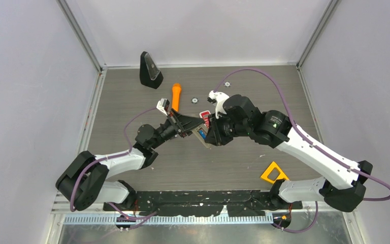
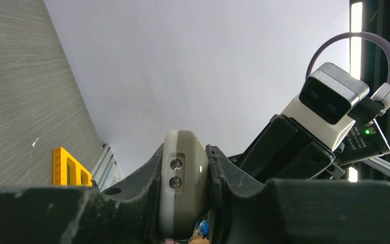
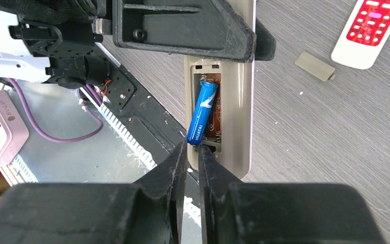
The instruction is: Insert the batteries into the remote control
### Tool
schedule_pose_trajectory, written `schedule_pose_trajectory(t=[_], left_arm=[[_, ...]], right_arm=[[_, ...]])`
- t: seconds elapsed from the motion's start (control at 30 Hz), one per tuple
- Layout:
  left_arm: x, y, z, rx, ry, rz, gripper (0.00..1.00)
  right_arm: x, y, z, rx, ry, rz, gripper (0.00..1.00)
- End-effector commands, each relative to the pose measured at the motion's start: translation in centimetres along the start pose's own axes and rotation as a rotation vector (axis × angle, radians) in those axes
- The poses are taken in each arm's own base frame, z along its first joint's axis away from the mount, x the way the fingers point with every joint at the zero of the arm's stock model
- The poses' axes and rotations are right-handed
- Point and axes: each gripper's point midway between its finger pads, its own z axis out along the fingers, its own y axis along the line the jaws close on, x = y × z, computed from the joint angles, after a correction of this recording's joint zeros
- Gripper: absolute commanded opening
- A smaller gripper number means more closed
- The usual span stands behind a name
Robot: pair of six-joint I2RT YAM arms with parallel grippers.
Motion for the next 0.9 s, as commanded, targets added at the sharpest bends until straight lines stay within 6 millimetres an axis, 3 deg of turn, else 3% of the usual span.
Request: schedule_pose_trajectory(t=[0.0,0.87], left_arm=[[-0.2,-2.5,0.0,0.092,-0.017,0.028,0.0],[0.6,-2.7,0.0,0.112,0.033,0.043,0.0]], right_arm=[[-1.7,0.6,0.1,-0.005,-0.045,0.006,0.19],[-2.0,0.2,1.4,0.023,-0.037,0.019,0.13]])
